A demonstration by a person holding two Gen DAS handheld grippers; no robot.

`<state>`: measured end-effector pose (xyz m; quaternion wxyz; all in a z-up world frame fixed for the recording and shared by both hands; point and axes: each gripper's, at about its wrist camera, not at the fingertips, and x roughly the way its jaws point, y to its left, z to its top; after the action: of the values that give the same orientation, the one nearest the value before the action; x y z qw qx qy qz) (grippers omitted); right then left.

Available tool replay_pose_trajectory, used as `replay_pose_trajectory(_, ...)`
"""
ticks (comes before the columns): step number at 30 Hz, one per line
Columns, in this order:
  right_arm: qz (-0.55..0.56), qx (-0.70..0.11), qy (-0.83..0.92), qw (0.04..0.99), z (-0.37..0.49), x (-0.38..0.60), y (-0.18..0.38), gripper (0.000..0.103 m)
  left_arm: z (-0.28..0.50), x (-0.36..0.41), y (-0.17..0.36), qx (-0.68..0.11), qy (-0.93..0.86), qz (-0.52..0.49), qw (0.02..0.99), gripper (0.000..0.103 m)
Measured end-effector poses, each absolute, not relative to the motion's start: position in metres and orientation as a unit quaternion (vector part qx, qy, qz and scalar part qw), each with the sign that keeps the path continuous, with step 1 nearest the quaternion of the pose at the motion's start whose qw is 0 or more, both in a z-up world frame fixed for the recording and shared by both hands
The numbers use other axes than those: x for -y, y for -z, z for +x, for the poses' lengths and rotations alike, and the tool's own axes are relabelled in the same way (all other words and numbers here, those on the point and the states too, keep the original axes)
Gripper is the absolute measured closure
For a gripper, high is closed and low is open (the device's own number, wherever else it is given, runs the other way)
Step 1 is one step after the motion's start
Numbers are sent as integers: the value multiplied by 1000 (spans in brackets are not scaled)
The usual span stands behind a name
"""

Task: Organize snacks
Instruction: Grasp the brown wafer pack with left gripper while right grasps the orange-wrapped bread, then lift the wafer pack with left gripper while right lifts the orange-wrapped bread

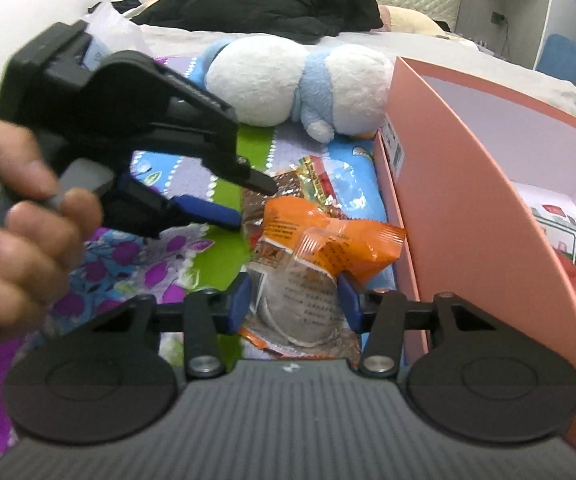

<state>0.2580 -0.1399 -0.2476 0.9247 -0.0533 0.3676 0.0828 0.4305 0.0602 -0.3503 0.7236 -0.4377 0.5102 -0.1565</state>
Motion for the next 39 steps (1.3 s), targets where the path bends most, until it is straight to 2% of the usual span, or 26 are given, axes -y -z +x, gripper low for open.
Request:
replay_pose_trajectory(11,-42,-381,-111,917,229,147,238,54,431,-39,347,-524,116,-437,721,60)
replay_pose_trajectory(13,-46,-383,-118,915,223,145,238,54,431,-35,346,-524,112,-429,727,62)
replay_pose_trajectory(14,-48,-384,-121,914,221,145,239,54,432,-33,346,-523,113,-426,729,68)
replay_pose_trajectory(15,-51,-386,-122,913,219,144,240,54,431,-35,347,-525,111,-423,731,78)
replay_pose_trajectory(18,-56,-389,-124,911,214,143,241,54,428,-38,351,-520,109,-436,727,83)
replay_pose_trajectory(27,-58,-395,-124,908,191,152,227,54,397,-40,339,-501,115,-463,722,91)
replay_pose_trajectory(39,-37,-402,-149,902,146,167,212,54,296,-79,315,-482,93,-475,730,93)
